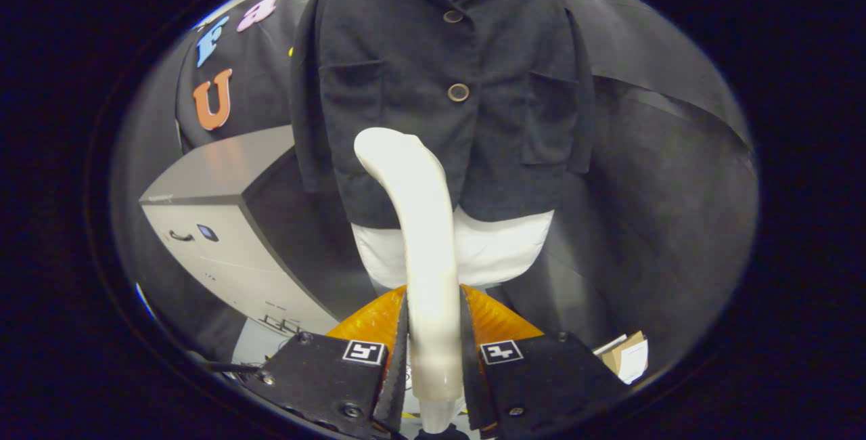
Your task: Iron the clothes twice with a garment steamer, once on the left side and once on the right side.
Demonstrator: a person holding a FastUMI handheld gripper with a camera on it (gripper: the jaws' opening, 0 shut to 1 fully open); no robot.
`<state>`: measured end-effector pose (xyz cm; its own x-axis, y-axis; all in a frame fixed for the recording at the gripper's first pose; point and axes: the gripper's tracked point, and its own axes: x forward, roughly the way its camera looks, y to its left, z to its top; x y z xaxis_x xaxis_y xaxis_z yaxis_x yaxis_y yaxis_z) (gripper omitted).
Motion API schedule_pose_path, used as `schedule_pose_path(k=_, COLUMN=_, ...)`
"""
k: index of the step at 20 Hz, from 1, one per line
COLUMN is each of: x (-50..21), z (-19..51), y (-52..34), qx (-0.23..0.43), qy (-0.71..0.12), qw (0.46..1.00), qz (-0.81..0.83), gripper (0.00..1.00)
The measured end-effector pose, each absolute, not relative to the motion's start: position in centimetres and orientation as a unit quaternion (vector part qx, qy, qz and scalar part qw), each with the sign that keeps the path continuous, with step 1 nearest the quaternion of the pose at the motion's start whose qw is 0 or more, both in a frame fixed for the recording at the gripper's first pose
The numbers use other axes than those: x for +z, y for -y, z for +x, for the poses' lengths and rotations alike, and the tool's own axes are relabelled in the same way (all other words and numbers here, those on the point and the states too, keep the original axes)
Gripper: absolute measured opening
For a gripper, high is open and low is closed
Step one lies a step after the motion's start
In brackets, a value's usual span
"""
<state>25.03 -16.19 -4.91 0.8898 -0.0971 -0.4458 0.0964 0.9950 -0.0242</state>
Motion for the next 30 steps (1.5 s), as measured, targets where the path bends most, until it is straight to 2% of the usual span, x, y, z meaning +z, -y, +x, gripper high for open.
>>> schedule_pose_path(k=9, x=6.3, z=21.3, y=24.4, qx=-0.092, qy=-0.126, qw=0.984, qz=0.084, gripper=0.38)
schedule_pose_path(k=17, x=17.7, z=21.1, y=31.6, qx=-0.133, qy=-0.023, qw=0.983, qz=0.126, gripper=0.38)
schedule_pose_path(k=23, x=25.7, z=21.0, y=33.2, qx=-0.129, qy=0.045, qw=0.981, qz=0.14, gripper=0.38)
schedule_pose_path(k=30, x=30.8, z=24.6, y=31.9, qx=-0.125, qy=0.074, qw=0.981, qz=0.126, gripper=0.38)
